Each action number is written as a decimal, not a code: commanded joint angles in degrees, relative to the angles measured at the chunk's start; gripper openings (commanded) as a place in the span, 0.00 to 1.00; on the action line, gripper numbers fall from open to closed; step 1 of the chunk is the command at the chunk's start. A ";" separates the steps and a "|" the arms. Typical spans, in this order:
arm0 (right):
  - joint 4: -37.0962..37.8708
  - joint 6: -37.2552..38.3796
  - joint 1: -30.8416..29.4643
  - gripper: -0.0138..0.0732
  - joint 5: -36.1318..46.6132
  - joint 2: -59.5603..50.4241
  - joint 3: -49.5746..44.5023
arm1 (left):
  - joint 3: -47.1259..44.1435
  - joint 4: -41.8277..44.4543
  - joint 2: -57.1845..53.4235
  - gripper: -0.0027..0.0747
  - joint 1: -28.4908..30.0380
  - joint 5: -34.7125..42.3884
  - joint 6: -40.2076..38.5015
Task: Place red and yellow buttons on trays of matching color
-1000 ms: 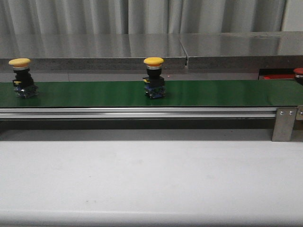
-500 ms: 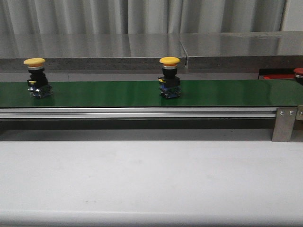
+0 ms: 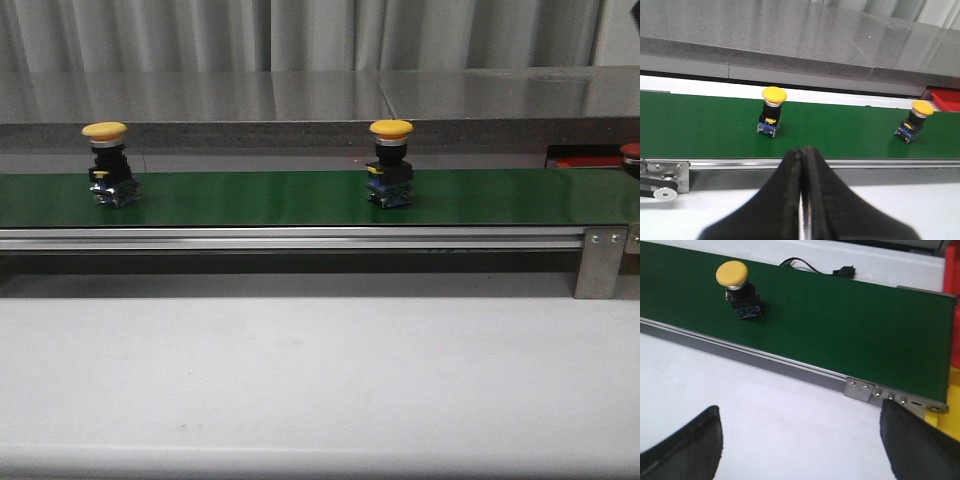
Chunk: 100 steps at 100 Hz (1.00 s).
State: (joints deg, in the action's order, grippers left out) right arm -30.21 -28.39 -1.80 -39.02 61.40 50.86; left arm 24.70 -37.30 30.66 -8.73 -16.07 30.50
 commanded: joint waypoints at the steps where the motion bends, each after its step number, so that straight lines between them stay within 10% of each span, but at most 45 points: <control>1: -3.83 -3.73 0.73 0.89 3.30 5.56 5.04 | 1.47 -1.18 -0.02 0.01 -0.48 3.46 0.08; 85: -3.77 -5.22 8.92 0.89 0.79 42.65 34.53 | 1.47 -1.18 -0.02 0.01 -0.48 3.46 0.08; 100: -3.77 -5.22 8.86 0.67 1.01 43.61 34.92 | 1.47 -1.18 -0.02 0.01 -0.48 3.46 0.08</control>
State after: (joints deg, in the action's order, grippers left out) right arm -32.34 -32.77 7.04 -39.27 107.77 83.71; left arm 24.57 -37.30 30.66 -8.73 -15.98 30.50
